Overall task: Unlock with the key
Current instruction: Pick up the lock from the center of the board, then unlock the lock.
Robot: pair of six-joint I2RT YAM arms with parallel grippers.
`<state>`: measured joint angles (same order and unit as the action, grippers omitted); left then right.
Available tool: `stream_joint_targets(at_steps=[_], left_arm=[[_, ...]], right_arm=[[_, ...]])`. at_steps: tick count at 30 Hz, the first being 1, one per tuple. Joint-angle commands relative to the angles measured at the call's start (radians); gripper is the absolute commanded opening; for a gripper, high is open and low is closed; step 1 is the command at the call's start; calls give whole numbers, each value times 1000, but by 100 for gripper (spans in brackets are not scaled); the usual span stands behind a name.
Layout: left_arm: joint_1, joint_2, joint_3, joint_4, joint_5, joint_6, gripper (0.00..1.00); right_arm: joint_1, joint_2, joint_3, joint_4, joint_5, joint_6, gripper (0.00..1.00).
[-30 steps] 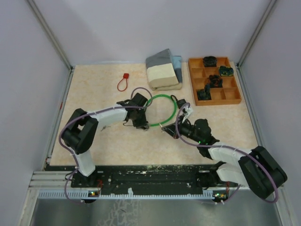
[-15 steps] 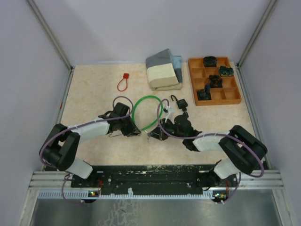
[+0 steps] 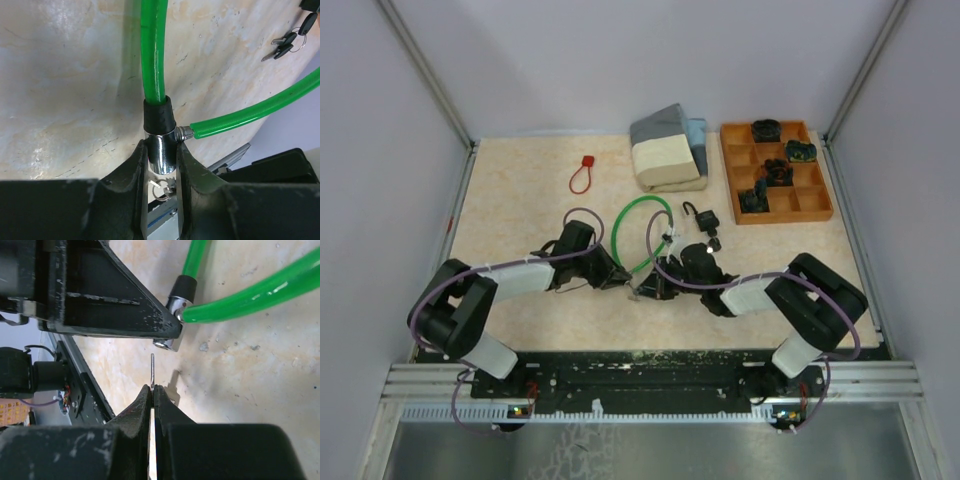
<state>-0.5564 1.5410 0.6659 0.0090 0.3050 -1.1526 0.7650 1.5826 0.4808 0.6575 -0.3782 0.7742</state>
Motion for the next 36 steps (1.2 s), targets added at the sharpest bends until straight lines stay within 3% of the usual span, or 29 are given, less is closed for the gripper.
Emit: stream_joint_targets(at_steps=[1,22,36], left_arm=[[0,4,-12,86,51,-38,0],[0,-11,-25,107,52,-52,0],[1,-12,-36,119,48,-67,0]], right_arm=[[5,18,46,12,12,21,0],[-14,35,-8,132,60,117,0],[-18,22,-7,90,29,100,0]])
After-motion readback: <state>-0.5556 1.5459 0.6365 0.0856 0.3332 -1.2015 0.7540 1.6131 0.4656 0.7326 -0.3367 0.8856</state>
